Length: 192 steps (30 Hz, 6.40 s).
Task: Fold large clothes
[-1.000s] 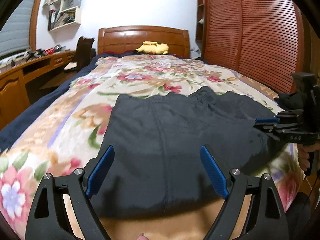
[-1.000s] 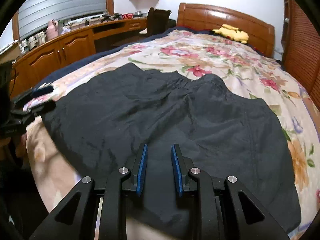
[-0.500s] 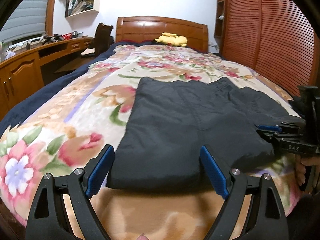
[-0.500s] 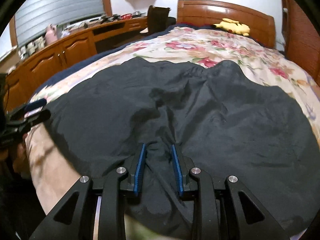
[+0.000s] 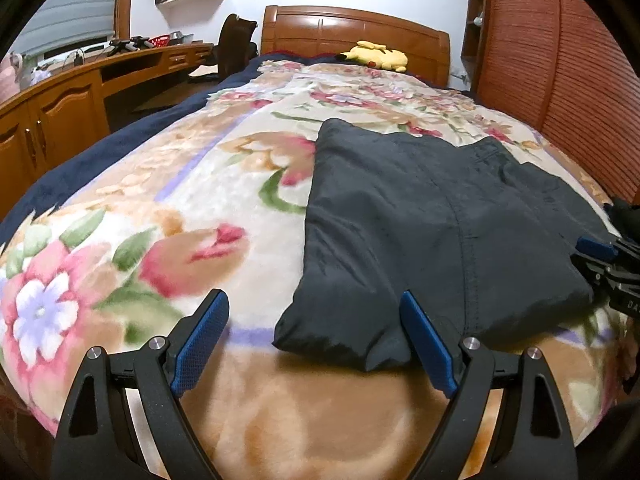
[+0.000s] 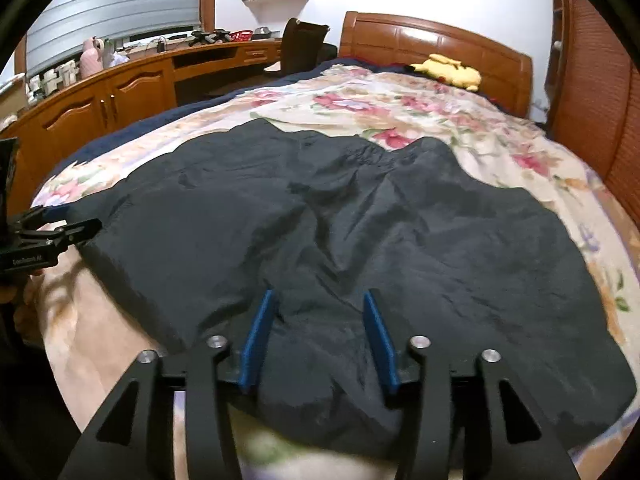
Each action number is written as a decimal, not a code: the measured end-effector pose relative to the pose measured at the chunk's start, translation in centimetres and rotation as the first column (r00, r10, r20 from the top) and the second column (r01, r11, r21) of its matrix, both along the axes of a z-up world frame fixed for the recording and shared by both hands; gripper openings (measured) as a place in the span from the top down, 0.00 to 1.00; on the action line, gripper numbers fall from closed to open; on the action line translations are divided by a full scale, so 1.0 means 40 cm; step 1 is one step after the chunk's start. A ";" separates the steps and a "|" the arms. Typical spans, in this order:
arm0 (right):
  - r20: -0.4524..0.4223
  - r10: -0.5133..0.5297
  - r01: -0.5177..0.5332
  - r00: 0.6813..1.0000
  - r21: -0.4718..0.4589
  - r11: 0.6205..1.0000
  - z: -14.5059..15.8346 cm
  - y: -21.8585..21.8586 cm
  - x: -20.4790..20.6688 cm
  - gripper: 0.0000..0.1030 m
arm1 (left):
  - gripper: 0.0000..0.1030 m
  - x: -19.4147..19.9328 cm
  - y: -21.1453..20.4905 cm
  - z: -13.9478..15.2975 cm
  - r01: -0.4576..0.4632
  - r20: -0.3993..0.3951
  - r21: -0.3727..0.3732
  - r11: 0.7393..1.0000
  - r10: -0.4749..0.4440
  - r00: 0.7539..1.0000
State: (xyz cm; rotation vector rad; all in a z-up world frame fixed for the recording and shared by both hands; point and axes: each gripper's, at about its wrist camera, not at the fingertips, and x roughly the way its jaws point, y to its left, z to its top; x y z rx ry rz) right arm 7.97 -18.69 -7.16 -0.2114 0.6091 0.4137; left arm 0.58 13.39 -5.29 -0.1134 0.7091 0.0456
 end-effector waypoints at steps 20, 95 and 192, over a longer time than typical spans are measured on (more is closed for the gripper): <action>-0.006 -0.029 0.029 1.000 -0.030 0.999 0.040 -0.045 -0.042 0.20 | 0.81 0.007 -0.025 0.006 0.064 -0.074 -0.076 0.995 -0.069 0.995; 0.233 -0.165 0.155 0.958 0.062 0.986 0.322 -0.318 -0.197 0.20 | 0.17 0.030 -0.409 0.217 0.351 0.163 0.053 0.935 -0.355 0.921; -0.038 -0.131 0.133 0.991 0.062 0.989 0.095 -0.339 -0.032 0.34 | 0.17 0.012 -0.378 0.129 0.377 0.185 0.081 0.923 -0.385 0.904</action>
